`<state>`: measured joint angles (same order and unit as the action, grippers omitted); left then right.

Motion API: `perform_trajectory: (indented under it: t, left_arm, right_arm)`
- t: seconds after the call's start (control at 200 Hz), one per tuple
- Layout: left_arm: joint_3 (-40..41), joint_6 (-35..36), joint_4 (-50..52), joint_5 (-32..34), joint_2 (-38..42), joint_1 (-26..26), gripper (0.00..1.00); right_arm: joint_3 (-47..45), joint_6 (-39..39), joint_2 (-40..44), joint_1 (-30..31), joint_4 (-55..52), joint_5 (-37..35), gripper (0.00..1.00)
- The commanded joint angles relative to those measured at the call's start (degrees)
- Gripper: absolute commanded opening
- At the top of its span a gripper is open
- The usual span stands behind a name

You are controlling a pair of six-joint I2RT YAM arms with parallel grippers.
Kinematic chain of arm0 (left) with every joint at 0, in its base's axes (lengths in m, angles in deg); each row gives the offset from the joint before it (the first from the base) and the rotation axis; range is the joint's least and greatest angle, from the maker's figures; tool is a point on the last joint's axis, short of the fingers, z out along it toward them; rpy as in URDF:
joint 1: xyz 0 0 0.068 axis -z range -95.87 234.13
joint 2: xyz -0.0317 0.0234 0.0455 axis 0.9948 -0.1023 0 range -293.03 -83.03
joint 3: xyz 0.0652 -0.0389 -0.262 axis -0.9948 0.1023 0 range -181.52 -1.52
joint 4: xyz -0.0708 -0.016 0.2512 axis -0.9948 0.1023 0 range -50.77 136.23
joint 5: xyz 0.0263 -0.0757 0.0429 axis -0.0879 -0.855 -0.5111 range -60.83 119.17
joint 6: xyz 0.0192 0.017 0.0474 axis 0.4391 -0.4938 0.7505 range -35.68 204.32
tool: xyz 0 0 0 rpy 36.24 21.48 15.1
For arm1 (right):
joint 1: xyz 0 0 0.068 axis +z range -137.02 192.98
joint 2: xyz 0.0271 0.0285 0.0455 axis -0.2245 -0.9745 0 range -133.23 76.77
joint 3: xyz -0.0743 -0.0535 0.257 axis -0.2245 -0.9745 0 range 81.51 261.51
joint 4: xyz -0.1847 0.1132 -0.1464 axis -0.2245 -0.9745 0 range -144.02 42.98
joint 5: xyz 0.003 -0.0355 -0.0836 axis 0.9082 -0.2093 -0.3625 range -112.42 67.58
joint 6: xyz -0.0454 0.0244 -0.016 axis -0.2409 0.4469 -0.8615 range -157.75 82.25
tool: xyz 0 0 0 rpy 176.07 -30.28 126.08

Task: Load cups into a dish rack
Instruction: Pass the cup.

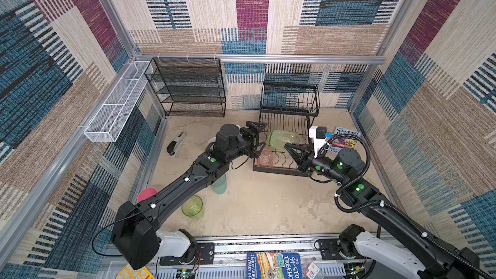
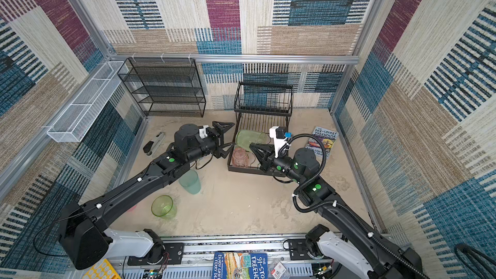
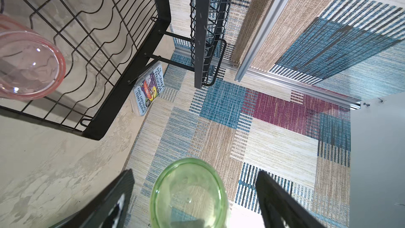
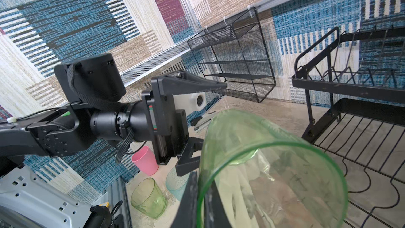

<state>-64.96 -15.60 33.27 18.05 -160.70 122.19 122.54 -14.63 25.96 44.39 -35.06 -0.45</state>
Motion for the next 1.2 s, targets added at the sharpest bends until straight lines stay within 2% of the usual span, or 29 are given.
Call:
perform_trajectory:
  t: [0.0,0.376,0.671,1.192]
  left_arm:
    - [-1.15,-0.63,-0.74,-1.10,-0.54,0.41,0.90]
    - [-3.16,-0.45,-2.80,-2.05,-3.16,1.66,0.90]
    - [-4.63,0.13,-3.27,-2.86,-5.30,3.17,0.86]
    - [-3.82,1.07,-6.15,-2.79,-7.67,3.55,0.60]
  right_arm:
    - [1.33,2.96,-0.62,-1.15,4.55,2.28,0.00]
    - [4.32,4.30,-4.10,-2.43,5.01,4.98,0.00]
    - [5.81,4.77,-7.01,-2.63,3.70,6.06,0.00]
    - [7.39,4.58,-8.86,-2.84,1.35,6.76,0.00]
